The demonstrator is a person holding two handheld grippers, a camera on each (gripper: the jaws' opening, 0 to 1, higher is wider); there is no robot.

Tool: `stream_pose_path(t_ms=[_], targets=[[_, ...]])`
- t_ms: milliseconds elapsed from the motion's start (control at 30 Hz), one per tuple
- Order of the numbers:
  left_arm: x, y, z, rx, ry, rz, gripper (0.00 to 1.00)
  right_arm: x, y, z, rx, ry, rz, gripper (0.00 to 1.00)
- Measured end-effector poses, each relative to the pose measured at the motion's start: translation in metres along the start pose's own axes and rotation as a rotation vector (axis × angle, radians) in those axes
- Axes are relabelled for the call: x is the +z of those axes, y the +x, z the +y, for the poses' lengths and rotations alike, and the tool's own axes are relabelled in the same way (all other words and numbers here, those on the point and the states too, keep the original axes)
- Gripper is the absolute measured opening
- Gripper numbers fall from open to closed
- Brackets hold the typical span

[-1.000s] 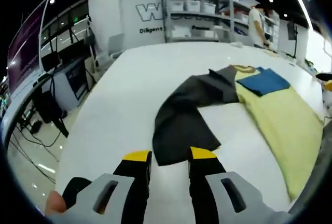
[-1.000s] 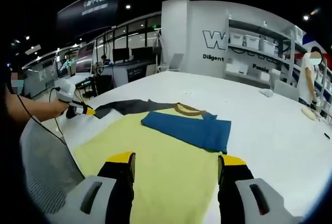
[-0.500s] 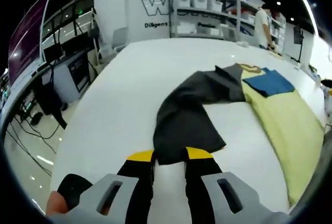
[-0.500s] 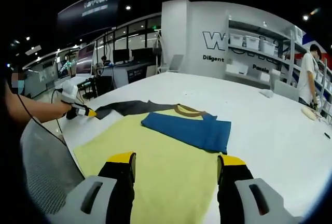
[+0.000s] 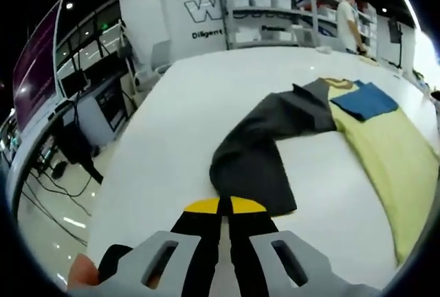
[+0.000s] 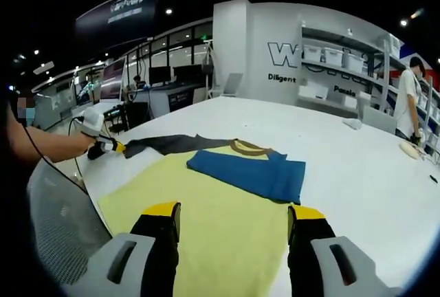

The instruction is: Fold the garment on the visible template until the final outline fits inside the template.

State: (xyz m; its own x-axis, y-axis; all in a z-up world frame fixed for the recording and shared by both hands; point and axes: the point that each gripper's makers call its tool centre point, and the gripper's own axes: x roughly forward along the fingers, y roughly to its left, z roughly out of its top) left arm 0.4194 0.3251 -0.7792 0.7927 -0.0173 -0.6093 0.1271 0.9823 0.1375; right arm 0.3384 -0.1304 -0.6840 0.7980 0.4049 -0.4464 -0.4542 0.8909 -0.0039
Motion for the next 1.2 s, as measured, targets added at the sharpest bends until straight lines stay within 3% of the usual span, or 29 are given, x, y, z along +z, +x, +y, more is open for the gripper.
stream_pose_path(t_ms=[267, 467, 567, 867, 1033, 1200], targets=[[0.017, -0.009, 0.033, 0.078, 0.142, -0.002, 0.02, 0.001, 0.000, 0.001, 0.005, -0.002, -0.001, 0.63], [0.031, -0.014, 0.047, 0.108, 0.177, -0.017, 0.02, 0.001, 0.000, 0.001, 0.004, -0.002, -0.003, 0.62], [0.035, -0.015, 0.060, 0.157, 0.238, 0.009, 0.02, 0.001, 0.000, 0.001, 0.003, -0.002, -0.004, 0.62], [0.056, -0.017, 0.058, 0.155, 0.262, -0.034, 0.02, 0.001, -0.001, 0.000, -0.001, -0.001, -0.006, 0.62], [0.083, -0.023, 0.049, 0.151, 0.293, -0.105, 0.02, 0.002, -0.001, 0.000, -0.003, -0.001, -0.008, 0.61], [0.120, -0.030, 0.027, 0.116, 0.356, -0.182, 0.02, 0.002, -0.001, 0.000, -0.004, 0.001, -0.010, 0.61]])
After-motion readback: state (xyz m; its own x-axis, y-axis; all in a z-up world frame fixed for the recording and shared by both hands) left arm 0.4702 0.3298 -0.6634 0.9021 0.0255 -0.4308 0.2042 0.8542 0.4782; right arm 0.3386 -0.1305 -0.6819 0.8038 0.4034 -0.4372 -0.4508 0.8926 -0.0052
